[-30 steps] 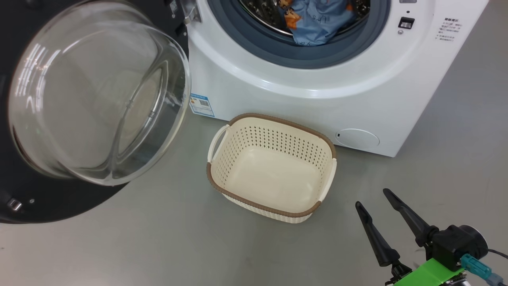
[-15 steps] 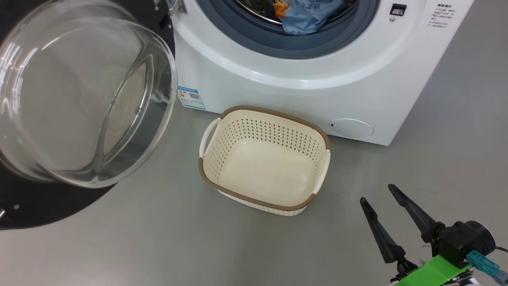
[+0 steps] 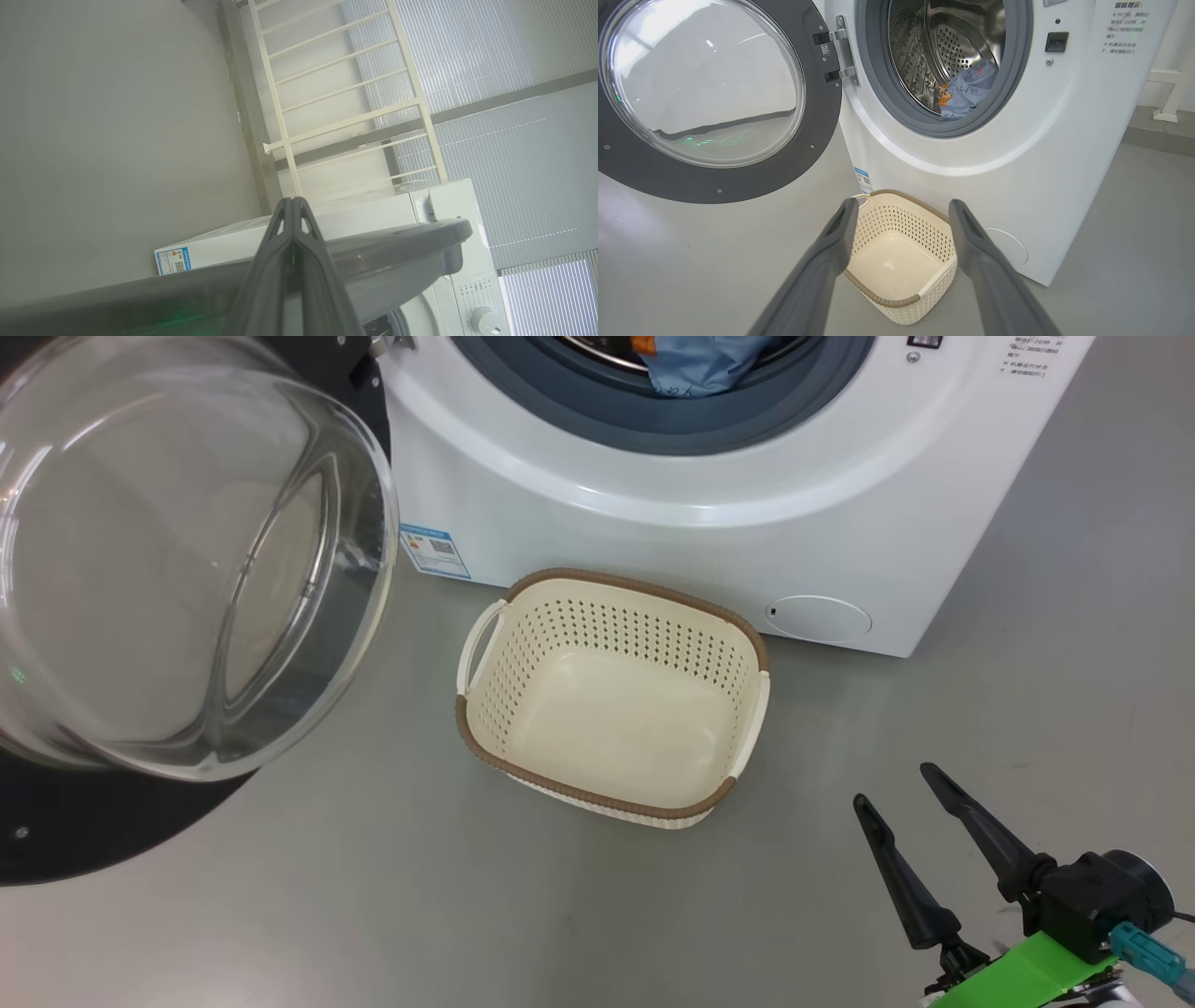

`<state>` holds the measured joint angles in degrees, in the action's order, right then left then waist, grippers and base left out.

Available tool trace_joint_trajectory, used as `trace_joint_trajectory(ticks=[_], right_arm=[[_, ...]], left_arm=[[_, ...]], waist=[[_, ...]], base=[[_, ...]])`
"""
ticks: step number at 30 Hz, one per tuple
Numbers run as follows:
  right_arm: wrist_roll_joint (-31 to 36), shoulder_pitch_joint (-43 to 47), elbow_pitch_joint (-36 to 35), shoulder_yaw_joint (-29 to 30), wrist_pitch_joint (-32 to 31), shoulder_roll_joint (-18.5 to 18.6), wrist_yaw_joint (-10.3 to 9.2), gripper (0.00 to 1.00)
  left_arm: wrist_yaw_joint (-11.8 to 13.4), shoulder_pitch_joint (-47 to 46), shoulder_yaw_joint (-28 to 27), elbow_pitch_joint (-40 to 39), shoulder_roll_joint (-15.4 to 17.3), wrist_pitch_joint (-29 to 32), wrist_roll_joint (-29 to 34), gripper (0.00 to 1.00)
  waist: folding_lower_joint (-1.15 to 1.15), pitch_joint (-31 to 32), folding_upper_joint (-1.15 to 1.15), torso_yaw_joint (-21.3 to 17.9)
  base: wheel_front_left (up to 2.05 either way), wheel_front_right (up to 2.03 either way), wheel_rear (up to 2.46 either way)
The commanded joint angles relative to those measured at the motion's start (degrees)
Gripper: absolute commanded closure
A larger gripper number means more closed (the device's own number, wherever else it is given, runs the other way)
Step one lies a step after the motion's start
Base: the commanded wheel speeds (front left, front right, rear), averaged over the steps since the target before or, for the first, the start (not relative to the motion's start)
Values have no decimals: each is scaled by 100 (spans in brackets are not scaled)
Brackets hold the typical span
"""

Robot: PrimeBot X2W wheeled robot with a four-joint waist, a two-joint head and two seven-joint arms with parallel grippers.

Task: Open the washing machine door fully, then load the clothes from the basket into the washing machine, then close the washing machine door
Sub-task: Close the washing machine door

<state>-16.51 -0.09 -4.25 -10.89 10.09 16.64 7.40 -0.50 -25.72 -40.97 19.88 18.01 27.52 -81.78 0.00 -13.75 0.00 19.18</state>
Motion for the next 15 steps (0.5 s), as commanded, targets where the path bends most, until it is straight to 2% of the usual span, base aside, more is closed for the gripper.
trace_joint_trajectory(ticks=[1,8,15], right_arm=[[-23,-56,-151,-93,-8,70,9,0],[-26,-67,-126,-124,-1,36,9,0],[-40,-56,-101,-131,-10,3,9,0]], left_arm=[[20,46,-79,-242,255,204,-151,100],[220,294,62,-557,152,779,-380,100],[279,411,149,-912,-25,1355,-801,100]], waist=[[0,-12,0,13],[0,-33,0,74],[0,-7,0,119]], base=[[0,0,0],[0,0,0],[0,0,0]])
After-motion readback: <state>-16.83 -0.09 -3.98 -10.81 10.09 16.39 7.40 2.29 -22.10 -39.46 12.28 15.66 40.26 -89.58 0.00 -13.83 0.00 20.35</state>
